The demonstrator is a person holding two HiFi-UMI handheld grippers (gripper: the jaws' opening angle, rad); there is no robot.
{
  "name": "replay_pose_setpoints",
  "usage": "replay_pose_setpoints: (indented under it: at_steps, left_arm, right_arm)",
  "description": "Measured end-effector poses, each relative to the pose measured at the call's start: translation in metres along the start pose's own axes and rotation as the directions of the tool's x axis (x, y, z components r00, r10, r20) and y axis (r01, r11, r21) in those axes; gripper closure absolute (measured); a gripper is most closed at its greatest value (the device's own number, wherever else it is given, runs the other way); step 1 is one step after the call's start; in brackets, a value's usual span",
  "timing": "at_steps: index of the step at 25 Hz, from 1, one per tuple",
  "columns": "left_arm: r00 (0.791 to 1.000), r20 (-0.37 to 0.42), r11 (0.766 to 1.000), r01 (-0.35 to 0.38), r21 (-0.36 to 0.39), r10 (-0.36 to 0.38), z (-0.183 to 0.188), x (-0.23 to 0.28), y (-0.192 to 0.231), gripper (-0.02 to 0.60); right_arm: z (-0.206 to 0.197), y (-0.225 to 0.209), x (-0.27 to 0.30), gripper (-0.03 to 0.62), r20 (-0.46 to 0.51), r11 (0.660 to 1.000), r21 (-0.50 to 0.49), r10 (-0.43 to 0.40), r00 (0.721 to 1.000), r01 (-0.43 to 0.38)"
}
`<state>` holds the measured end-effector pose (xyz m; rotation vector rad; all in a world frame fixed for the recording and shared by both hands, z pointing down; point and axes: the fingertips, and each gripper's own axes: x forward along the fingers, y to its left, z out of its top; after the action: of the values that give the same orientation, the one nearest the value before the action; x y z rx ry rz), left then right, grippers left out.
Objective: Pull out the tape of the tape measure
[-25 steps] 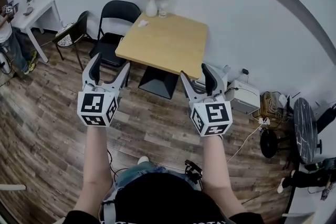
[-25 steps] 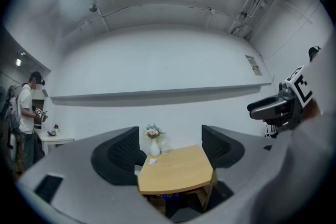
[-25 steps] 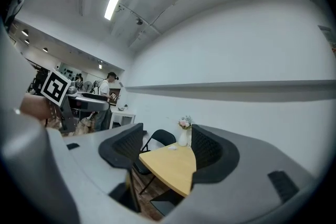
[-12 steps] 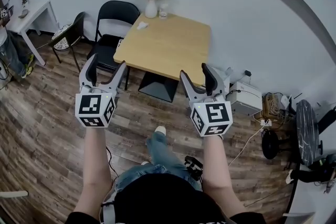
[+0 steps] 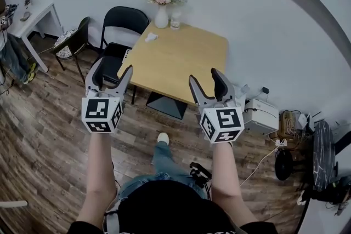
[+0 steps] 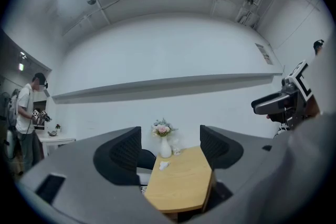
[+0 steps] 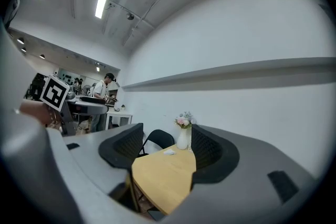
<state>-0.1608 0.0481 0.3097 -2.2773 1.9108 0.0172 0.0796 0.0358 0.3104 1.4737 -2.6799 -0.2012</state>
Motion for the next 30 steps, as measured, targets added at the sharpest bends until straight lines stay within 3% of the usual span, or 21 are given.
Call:
replay_pose_setpoints:
  at_steps: [19, 30]
  left_arm:
    - [0.996, -0.078, 0.999, -0.046, 0.022, 0.048, -0.042, 0.244, 0.035, 0.264]
    - [0.982, -0.187, 0.999, -0.011, 0.047, 0.020, -0.101, 0.313, 0.028, 0.275]
  right_arm:
    - [-0.024, -0.137, 0.222, 0.299, -0.030, 0.997, 0.041, 0.064, 0.998, -0.063]
    - [-0.068, -0.172, 0.272, 0.303, -0.093, 0.993, 0.095, 0.078, 0.993, -0.070]
